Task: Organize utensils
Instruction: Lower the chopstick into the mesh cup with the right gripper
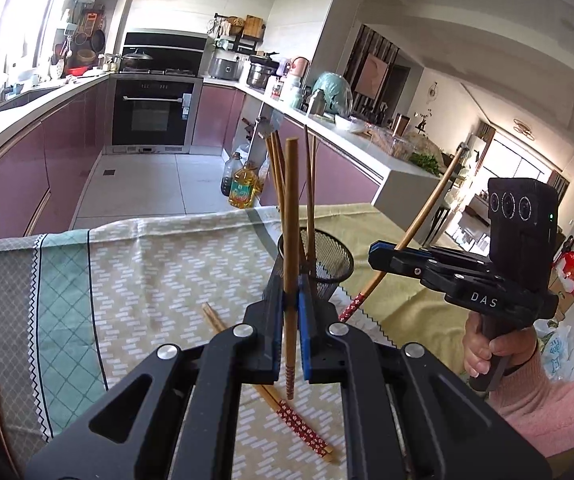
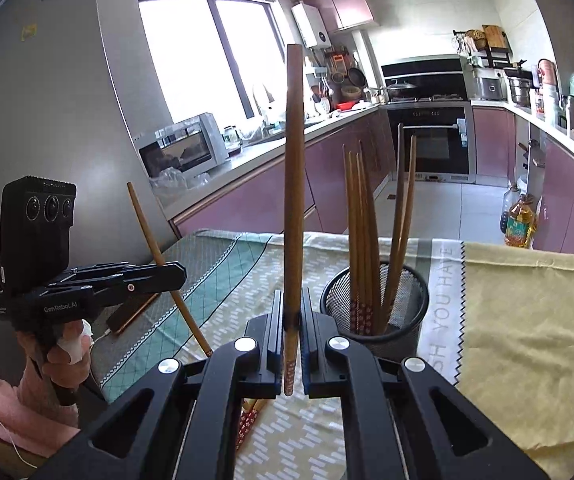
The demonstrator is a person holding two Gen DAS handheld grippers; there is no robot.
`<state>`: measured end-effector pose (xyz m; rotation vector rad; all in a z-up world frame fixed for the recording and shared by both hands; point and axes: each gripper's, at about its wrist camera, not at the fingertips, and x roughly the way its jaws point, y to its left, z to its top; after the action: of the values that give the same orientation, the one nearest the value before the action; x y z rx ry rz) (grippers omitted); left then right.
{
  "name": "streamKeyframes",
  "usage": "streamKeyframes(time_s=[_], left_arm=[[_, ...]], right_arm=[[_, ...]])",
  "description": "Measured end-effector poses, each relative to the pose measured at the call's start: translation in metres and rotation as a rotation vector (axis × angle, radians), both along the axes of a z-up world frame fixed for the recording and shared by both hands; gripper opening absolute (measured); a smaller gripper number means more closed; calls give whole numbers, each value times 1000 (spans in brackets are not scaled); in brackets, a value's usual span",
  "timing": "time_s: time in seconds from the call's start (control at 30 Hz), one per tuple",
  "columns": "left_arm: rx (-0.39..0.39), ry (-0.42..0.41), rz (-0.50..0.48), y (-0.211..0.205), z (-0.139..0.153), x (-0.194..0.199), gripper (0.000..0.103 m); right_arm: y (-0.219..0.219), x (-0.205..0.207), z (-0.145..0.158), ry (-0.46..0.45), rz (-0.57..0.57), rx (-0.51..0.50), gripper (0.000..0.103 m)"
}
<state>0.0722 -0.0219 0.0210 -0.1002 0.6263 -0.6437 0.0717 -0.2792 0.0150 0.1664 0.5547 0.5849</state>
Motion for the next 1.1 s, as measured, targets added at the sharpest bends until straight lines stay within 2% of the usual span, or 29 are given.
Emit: streamKeyframes(time_s=[0.47, 0.8, 1.1], left_arm=[[-52, -74, -8, -23, 34, 21, 7], [-89, -133, -10, -35, 64, 36, 7], [-101, -148, -4, -49, 70, 51, 7]], right_arm=[[-17, 6, 28, -89, -62, -30, 6], [-26, 20, 42, -119, -92, -42, 6], [-26, 34, 42, -118, -109, -51, 6]])
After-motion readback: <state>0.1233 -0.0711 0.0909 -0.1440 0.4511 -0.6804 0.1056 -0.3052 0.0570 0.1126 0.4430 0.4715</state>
